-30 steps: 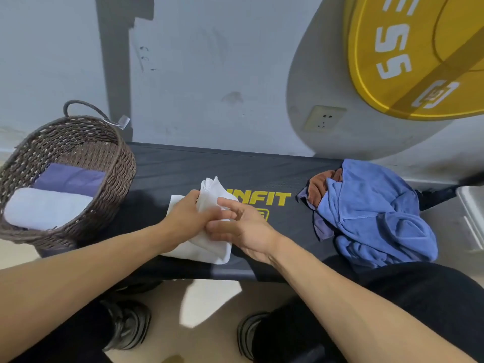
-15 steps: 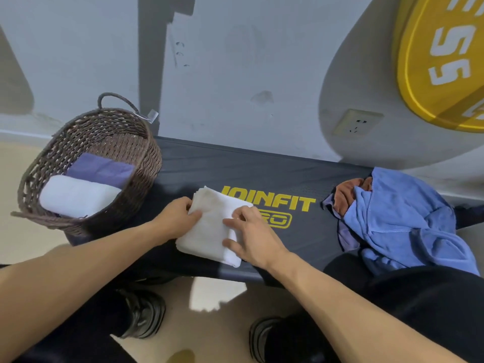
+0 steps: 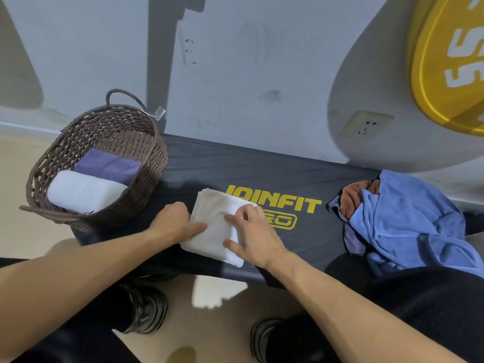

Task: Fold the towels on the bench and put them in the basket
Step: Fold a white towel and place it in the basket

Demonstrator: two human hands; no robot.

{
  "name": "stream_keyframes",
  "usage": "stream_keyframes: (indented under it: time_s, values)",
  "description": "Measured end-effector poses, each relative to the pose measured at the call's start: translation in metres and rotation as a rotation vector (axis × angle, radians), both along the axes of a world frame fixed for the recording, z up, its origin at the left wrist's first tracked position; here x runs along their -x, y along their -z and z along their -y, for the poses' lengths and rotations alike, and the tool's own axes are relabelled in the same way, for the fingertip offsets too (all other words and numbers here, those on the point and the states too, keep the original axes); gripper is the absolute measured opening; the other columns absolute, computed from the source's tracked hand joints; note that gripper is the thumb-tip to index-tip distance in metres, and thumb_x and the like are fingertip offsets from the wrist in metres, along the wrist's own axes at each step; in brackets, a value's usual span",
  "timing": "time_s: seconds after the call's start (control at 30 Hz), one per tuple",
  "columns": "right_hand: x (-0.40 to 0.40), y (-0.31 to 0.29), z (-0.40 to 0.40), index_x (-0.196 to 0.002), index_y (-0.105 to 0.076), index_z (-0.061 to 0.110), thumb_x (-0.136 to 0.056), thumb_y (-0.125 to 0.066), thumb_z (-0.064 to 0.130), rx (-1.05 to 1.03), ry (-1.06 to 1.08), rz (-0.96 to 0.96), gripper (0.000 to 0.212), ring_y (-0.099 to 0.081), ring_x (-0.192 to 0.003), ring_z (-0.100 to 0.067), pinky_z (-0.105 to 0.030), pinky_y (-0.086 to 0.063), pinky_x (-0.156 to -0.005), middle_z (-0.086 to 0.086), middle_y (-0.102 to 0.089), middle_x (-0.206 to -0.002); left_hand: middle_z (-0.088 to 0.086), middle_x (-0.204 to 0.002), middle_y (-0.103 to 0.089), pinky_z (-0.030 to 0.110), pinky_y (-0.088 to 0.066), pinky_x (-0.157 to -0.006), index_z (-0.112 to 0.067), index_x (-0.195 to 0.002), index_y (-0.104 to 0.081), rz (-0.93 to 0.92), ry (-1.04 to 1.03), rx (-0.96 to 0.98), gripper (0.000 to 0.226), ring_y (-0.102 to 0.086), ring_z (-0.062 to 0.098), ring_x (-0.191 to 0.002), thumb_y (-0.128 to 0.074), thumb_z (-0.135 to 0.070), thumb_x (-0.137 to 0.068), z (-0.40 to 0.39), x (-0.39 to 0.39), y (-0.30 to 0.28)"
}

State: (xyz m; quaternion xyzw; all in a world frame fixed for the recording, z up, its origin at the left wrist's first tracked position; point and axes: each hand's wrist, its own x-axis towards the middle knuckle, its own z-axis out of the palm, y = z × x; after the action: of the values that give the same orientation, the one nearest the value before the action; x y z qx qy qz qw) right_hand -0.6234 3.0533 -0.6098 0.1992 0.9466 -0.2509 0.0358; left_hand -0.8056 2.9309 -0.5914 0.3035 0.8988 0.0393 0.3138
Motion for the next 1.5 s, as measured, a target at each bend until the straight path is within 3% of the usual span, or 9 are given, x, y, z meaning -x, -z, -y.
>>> stream_keyframes:
  time_s: [0.4, 0.63, 0.8, 0.93, 1.0, 1.1, 1.23, 1.33, 1.5]
  values:
    - [-0.009, -0.019, 0.005, -0.143, -0.048, 0.021, -0.089, -0.065, 0.029, 0.220, 0.108, 0.073, 0.057, -0.034, -0.121, -0.025, -0.034, -0.032, -0.111, -0.002, -0.042, -0.129, -0.003, -0.076, -0.058, 0.030, -0.035, -0.057, -0.021, -0.073, -0.049, -0.008, -0.114, -0.271, 0.030, -0.056, 0.022, -0.074, -0.072, -0.039, -0.072, -0.006, -0.029, -0.001]
    - [-0.019, -0.079, -0.023, -0.100, -0.063, 0.019, -0.088, -0.061, 0.020, 0.185, 0.346, -0.132, 0.013, -0.058, -0.089, -0.017, -0.029, -0.042, -0.075, 0.007, -0.062, -0.092, -0.009, -0.084, -0.070, 0.032, -0.052, -0.068, -0.029, -0.095, -0.060, 0.025, 0.047, -0.645, 0.019, -0.066, 0.011, -0.078, -0.070, -0.030, -0.078, -0.014, -0.040, -0.056]
    - [-0.042, -0.103, -0.013, -0.146, -0.035, 0.027, -0.059, -0.083, 0.037, -0.123, 0.193, -0.252, 0.100, -0.029, -0.135, -0.029, -0.040, -0.033, -0.102, -0.006, -0.030, -0.146, -0.004, -0.099, -0.074, 0.035, -0.052, -0.079, -0.028, -0.111, -0.069, -0.115, 0.463, -0.601, 0.029, -0.069, 0.021, -0.092, -0.073, -0.023, -0.082, -0.022, -0.057, -0.089]
    - [-0.049, -0.102, -0.007, -0.135, -0.044, 0.030, -0.067, -0.079, 0.047, -0.115, 0.085, 0.046, 0.079, -0.025, -0.141, -0.027, -0.047, -0.023, -0.112, 0.004, -0.043, -0.138, -0.016, -0.100, -0.069, 0.033, -0.048, -0.080, -0.031, -0.113, -0.062, 0.046, 0.625, -0.588, 0.039, -0.064, 0.010, -0.091, -0.069, -0.015, -0.078, -0.022, -0.069, -0.095]
    - [-0.051, -0.108, -0.012, -0.109, -0.057, 0.027, -0.074, -0.075, 0.048, -0.012, 0.106, 0.084, 0.044, -0.050, -0.110, -0.022, -0.039, -0.037, -0.094, 0.009, -0.056, -0.101, -0.020, -0.098, -0.067, 0.027, -0.046, -0.080, -0.034, -0.116, -0.056, 0.207, 0.611, -0.582, 0.049, -0.060, -0.001, -0.091, -0.067, -0.008, -0.076, -0.021, -0.069, -0.095]
    - [-0.058, -0.117, -0.021, -0.086, -0.056, 0.023, -0.073, -0.079, 0.038, 0.189, 0.064, 0.142, 0.030, -0.051, -0.077, -0.017, -0.033, -0.038, -0.063, 0.008, -0.058, -0.078, -0.017, -0.099, -0.071, 0.024, -0.049, -0.081, -0.037, -0.119, -0.053, 0.417, 0.542, -0.604, 0.056, -0.064, 0.004, -0.092, -0.071, -0.007, -0.075, -0.022, -0.064, -0.098]
    - [-0.066, -0.126, -0.032, -0.079, -0.059, 0.024, -0.072, -0.083, 0.025, 0.499, 0.114, 0.129, 0.024, -0.055, -0.061, -0.005, -0.027, -0.044, -0.059, 0.011, -0.061, -0.072, -0.005, -0.099, -0.075, 0.018, -0.052, -0.075, -0.036, -0.120, -0.055, 0.647, 0.401, -0.653, 0.056, -0.068, 0.010, -0.087, -0.080, -0.017, -0.074, -0.022, -0.055, -0.095]
    - [-0.064, -0.112, -0.041, -0.076, -0.059, 0.018, -0.074, -0.086, 0.028, 0.710, 0.311, 0.026, 0.029, -0.051, -0.056, -0.012, -0.022, -0.041, -0.051, 0.005, -0.056, -0.065, -0.002, -0.090, -0.076, 0.016, -0.051, -0.070, -0.032, -0.109, -0.061, 0.540, 0.228, -0.629, 0.045, -0.068, 0.007, -0.078, -0.087, -0.031, -0.071, -0.022, -0.040, -0.076]
    - [-0.067, -0.054, -0.040, -0.098, -0.062, -0.002, -0.085, -0.076, 0.025, 0.706, 0.611, 0.236, 0.033, -0.058, -0.068, -0.026, -0.040, -0.058, -0.061, -0.013, -0.058, -0.076, 0.012, -0.092, -0.070, 0.041, -0.059, -0.081, -0.005, -0.117, -0.059, 0.554, -0.099, -0.288, 0.045, -0.069, 0.023, -0.083, -0.081, -0.017, -0.080, -0.006, -0.032, -0.020]
